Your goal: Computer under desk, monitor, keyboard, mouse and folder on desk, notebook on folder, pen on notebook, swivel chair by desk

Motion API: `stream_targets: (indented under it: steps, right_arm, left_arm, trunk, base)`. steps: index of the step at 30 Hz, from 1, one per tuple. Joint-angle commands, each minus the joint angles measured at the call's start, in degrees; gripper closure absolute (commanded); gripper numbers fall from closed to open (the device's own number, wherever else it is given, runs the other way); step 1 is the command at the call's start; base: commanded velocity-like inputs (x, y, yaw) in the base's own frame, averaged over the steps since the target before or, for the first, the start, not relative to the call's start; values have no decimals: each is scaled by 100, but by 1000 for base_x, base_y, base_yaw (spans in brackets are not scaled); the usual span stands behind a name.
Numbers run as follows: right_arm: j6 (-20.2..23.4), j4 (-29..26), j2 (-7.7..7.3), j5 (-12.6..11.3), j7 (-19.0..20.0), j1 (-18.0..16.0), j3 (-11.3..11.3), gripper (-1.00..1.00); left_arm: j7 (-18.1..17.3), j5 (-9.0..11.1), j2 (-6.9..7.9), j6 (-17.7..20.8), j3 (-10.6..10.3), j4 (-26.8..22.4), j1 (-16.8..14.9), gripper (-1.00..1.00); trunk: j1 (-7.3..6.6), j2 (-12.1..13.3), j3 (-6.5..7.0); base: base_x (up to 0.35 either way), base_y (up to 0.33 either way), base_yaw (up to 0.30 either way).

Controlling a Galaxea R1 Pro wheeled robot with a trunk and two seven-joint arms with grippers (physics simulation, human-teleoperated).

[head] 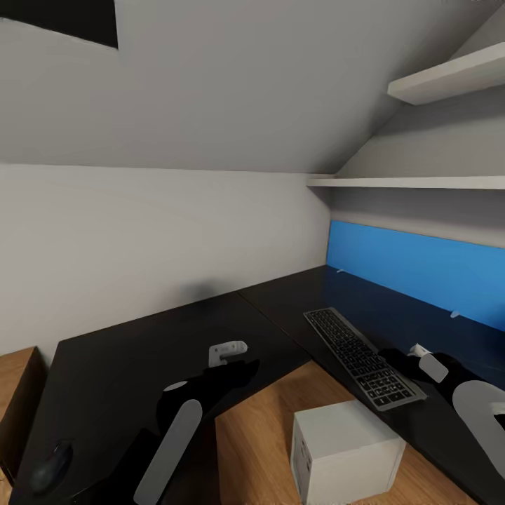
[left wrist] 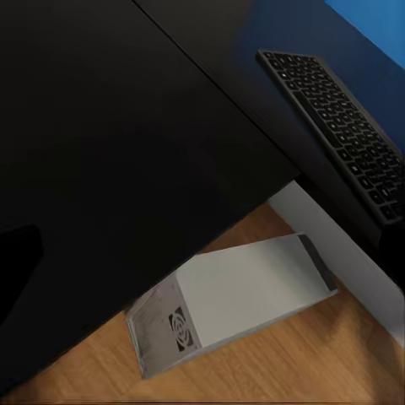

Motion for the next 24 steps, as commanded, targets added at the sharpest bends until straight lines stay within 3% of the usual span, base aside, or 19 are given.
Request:
stream_targets:
  steps: [1, 24]
  right_arm:
    - [43, 114, -3, -6, -5, 1, 13, -100]
    - [43, 114, 0, -6, -1, 1, 18, -100]
  left_arm:
    - [57, 61, 0, 7, -4, -6, -5, -100]
    - [64, 63, -5, 8, -9, -6, -5, -100]
  trunk:
    - [-2, -3, -8]
    - [-2, -3, -8]
  base:
    - [-220, 122, 25]
    - [-85, 53, 2]
